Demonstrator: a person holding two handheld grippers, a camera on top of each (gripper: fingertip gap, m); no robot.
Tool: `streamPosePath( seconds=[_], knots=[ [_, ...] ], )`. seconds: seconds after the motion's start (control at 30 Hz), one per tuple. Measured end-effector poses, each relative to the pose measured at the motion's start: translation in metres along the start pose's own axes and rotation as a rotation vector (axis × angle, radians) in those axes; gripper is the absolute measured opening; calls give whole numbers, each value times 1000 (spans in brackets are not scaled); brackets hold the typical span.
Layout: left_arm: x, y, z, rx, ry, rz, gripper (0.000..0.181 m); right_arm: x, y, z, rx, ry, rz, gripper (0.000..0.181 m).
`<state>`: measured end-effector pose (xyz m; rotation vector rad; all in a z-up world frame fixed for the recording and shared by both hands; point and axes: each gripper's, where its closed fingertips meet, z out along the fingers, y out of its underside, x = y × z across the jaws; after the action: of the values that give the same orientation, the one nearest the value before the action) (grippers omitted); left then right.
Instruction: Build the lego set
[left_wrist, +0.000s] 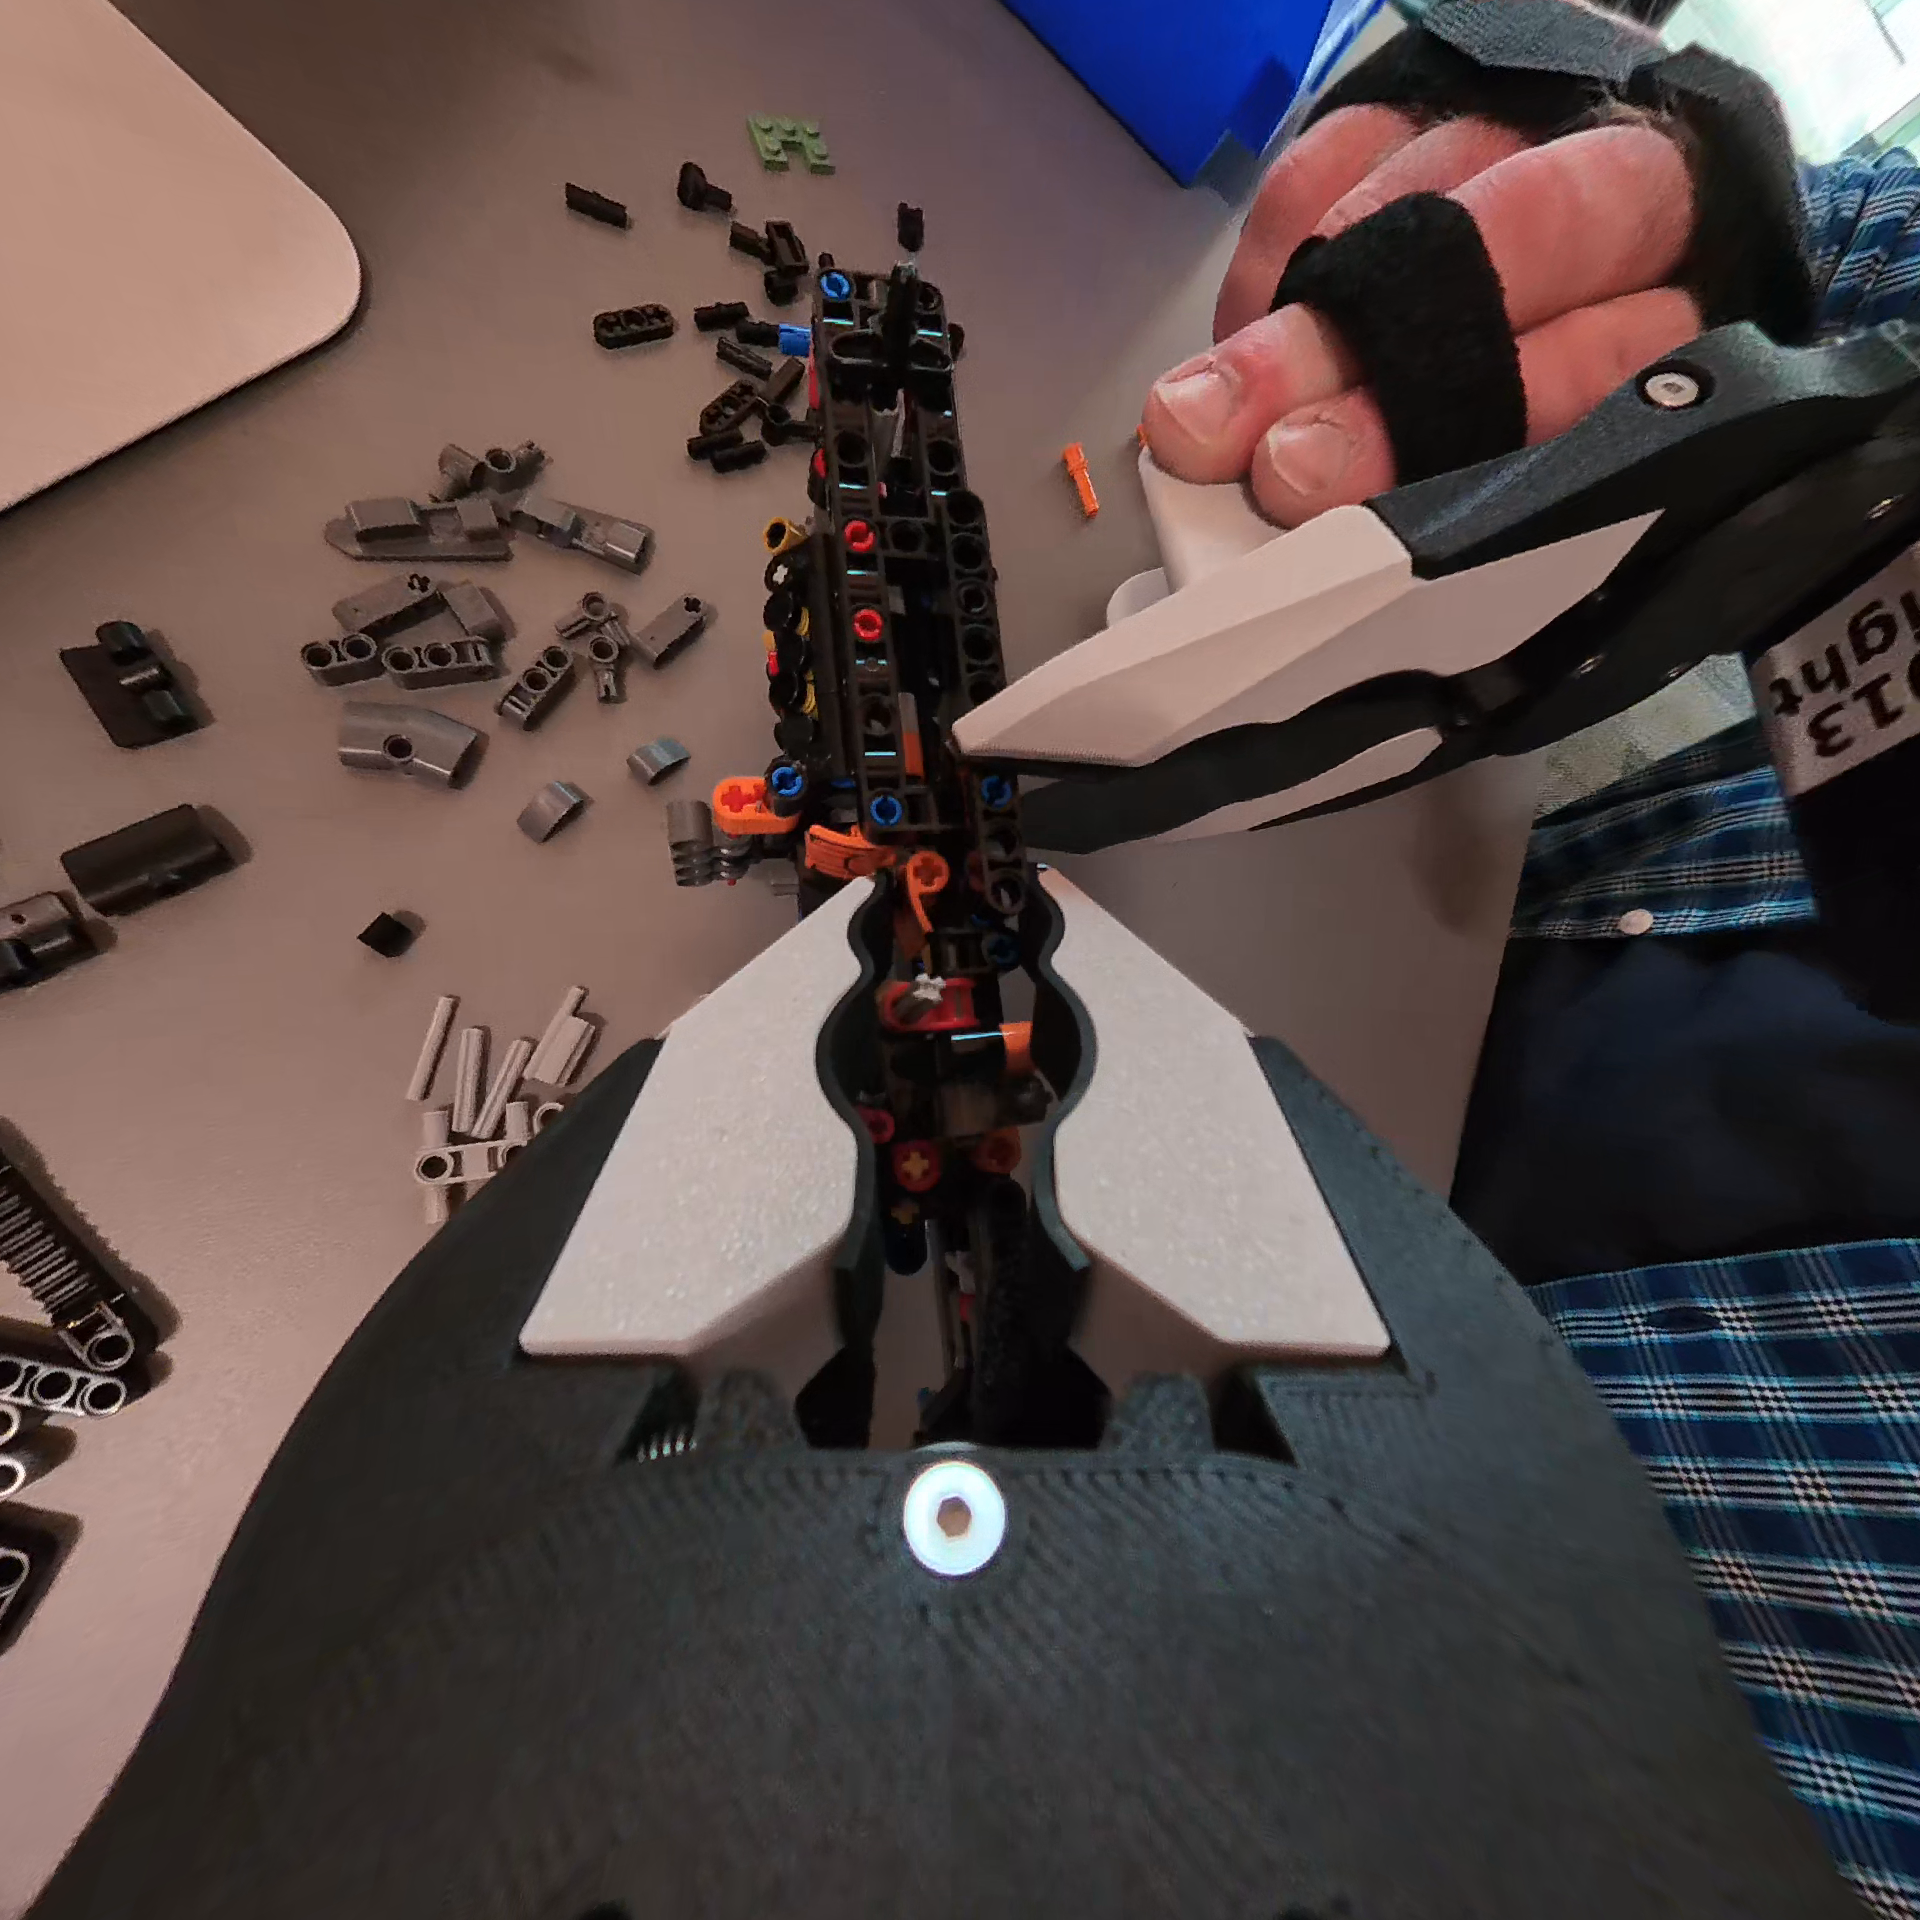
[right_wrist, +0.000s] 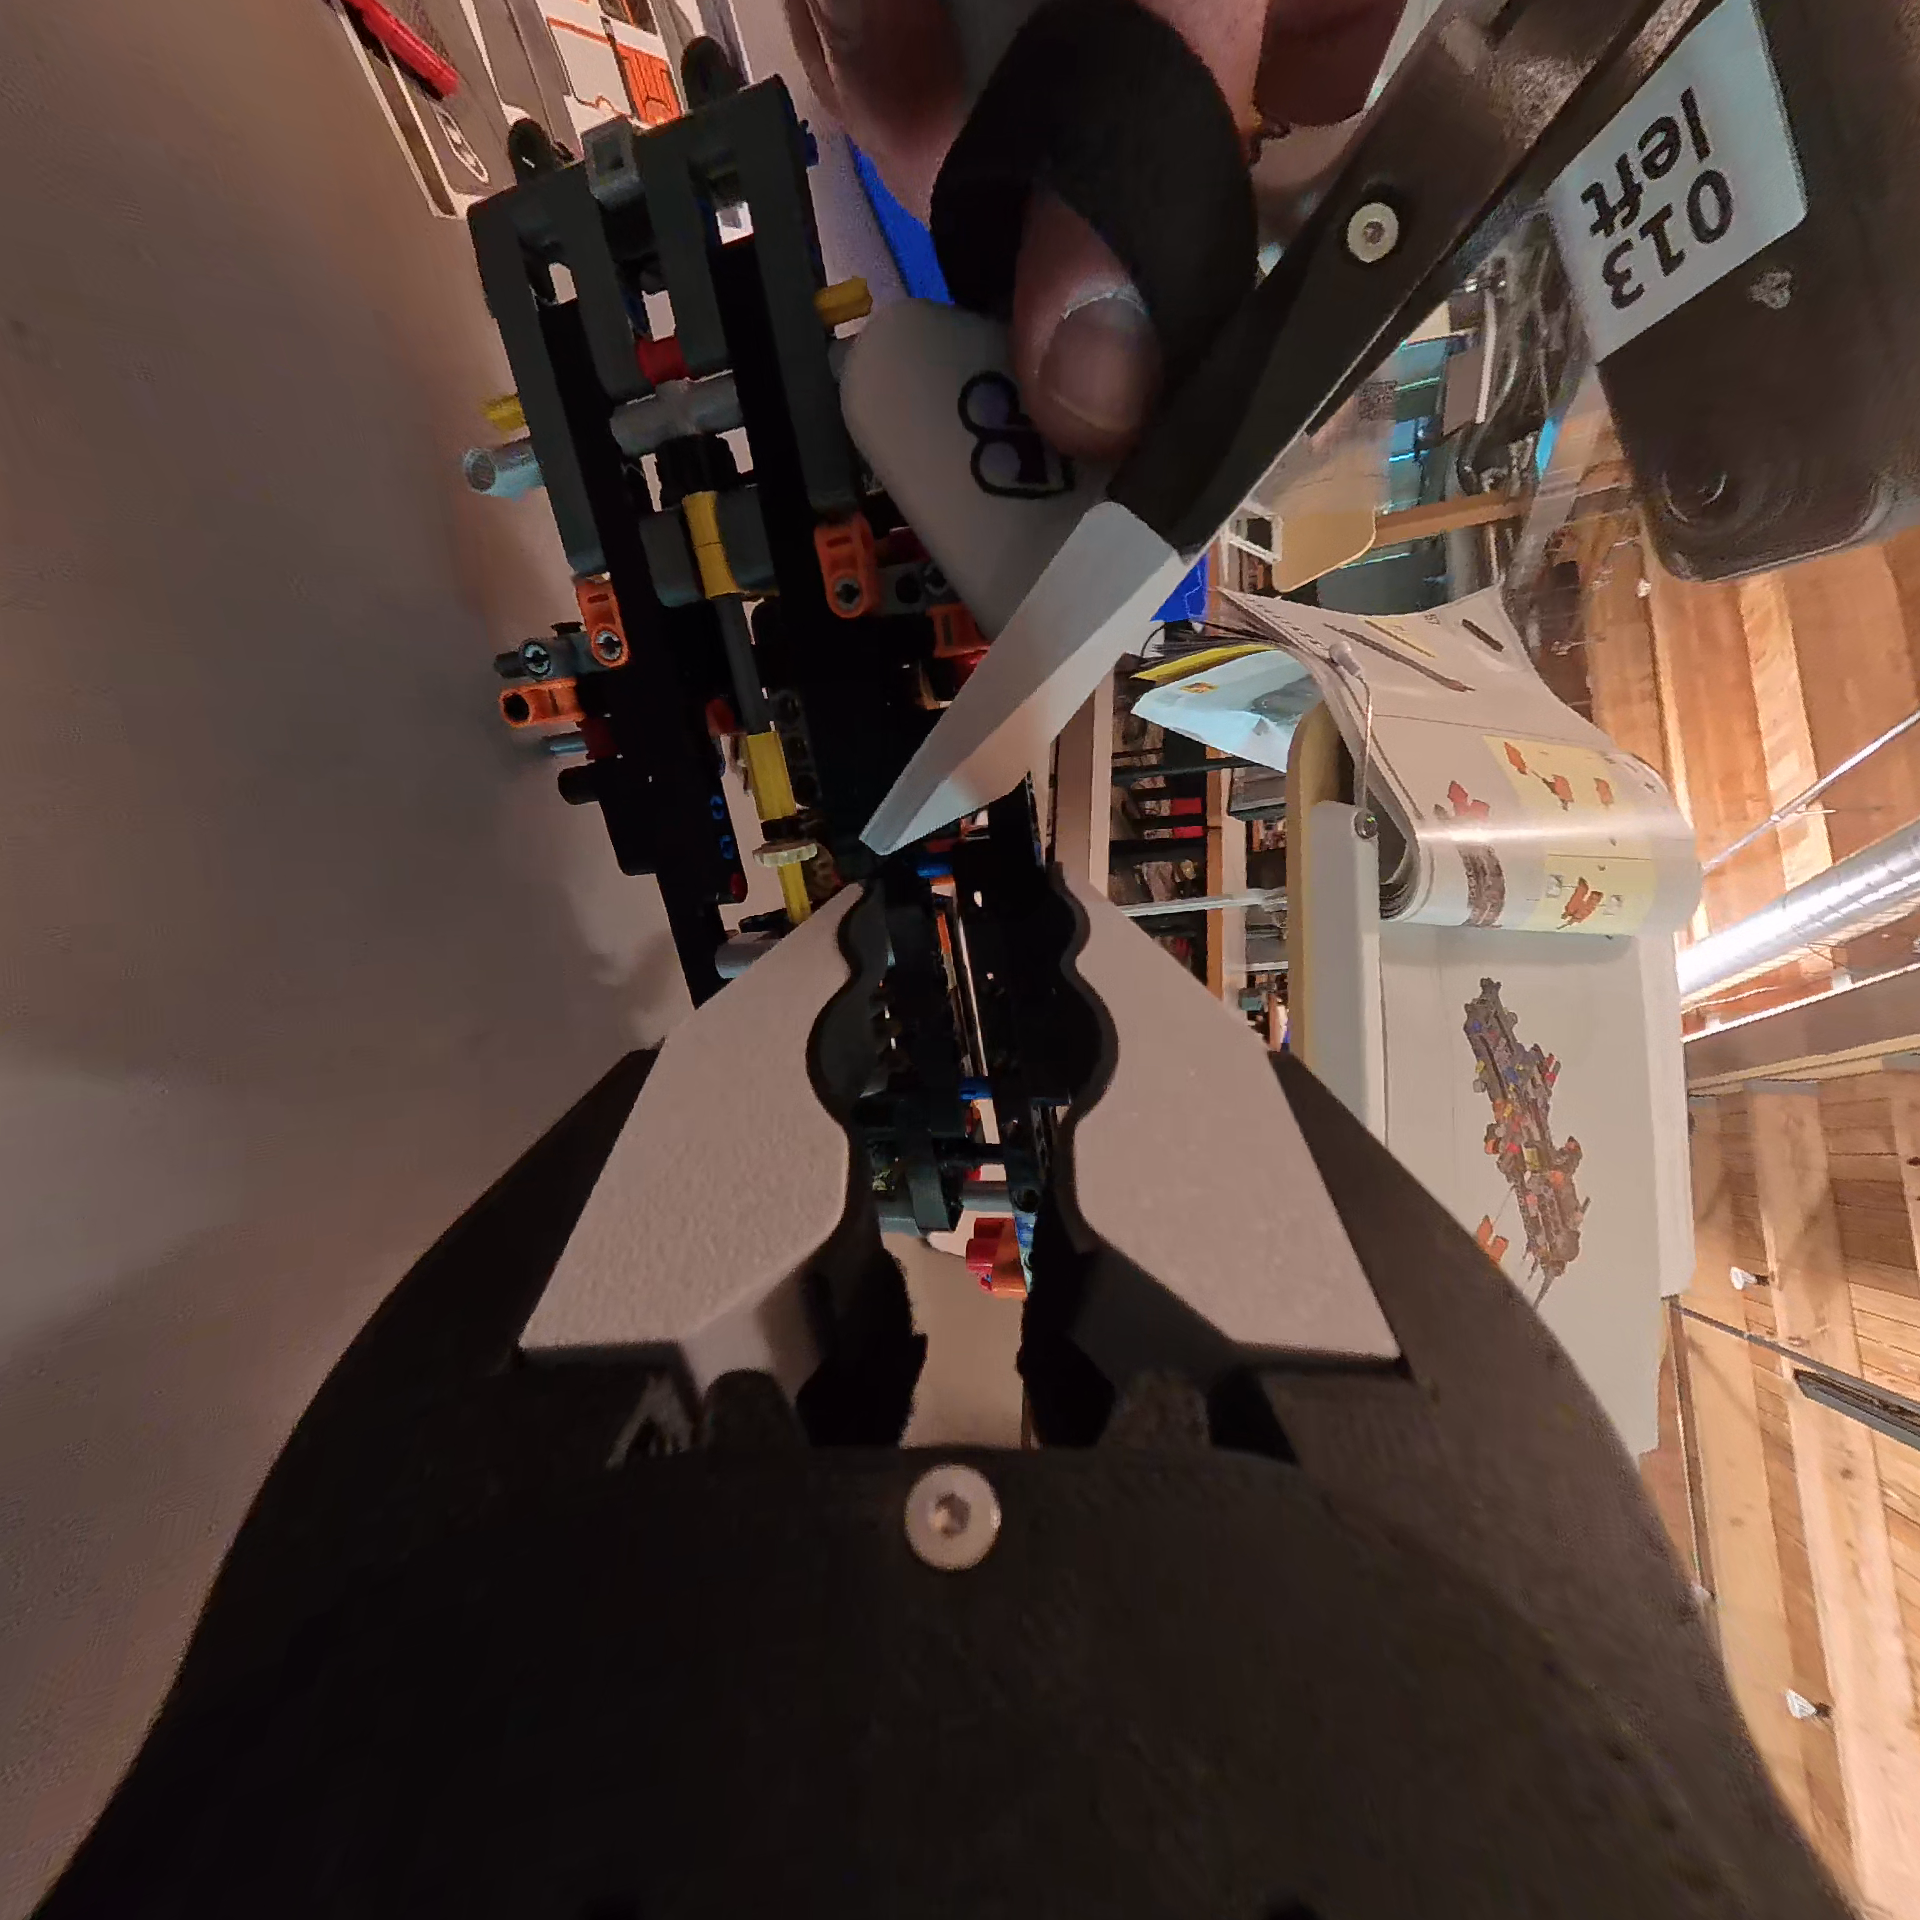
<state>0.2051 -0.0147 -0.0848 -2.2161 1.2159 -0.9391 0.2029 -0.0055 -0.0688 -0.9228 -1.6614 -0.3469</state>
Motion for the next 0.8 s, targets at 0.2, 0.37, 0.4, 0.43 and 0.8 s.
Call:
streamPosePath(
  seconds=[0.2,0.37,0.4,0.43,0.8],
  knots=[
    [-1,1,0,-14,-13,14,24,0,-1,0,-2,45,1,25],
    [0,2,0,-22,-19,19,24,-1,-1,0,-5,63,3,26],
    [-1,2,-1,-24,-22,20,24,-1,-1,1,-6,60,14,26],
    [-1,2,-1,-26,-24,21,24,0,-1,1,-6,51,30,26],
    [0,1,0,-36,-20,34,23,3,-3,-4,49,-258,209,20]
  ],
)
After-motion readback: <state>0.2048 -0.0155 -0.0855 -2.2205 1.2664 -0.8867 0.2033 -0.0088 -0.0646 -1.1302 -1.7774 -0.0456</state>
